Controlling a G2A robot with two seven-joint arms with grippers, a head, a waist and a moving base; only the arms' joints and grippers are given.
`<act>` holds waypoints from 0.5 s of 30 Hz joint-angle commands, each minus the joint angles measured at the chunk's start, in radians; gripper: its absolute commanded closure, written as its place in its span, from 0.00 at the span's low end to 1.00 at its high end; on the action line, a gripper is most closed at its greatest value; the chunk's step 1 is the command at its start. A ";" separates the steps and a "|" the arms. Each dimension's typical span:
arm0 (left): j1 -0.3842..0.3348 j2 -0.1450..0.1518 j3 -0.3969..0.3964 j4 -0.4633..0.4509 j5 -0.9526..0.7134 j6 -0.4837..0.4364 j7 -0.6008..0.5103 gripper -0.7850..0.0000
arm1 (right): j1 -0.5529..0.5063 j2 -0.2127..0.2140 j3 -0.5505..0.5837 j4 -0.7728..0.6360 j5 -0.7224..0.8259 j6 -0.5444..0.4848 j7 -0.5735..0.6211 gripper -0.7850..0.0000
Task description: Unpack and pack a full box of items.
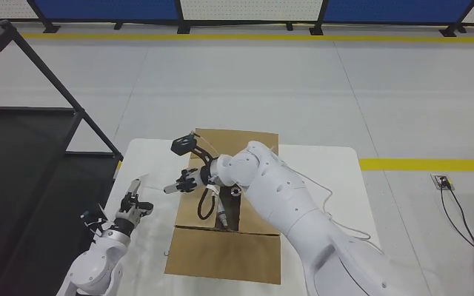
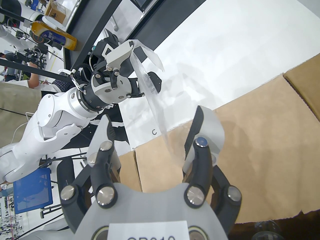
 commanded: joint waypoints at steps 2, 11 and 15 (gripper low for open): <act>0.001 -0.001 0.000 -0.001 -0.001 -0.002 0.000 0.00 | 0.005 -0.006 0.003 0.012 -0.001 -0.006 0.005 0.66; 0.002 -0.005 -0.004 -0.001 0.000 -0.005 -0.001 0.00 | 0.013 -0.017 0.011 0.032 -0.012 -0.013 -0.003 0.68; 0.003 -0.006 -0.006 -0.002 0.003 -0.005 -0.005 0.00 | 0.014 -0.023 0.009 0.031 -0.027 -0.008 -0.003 0.71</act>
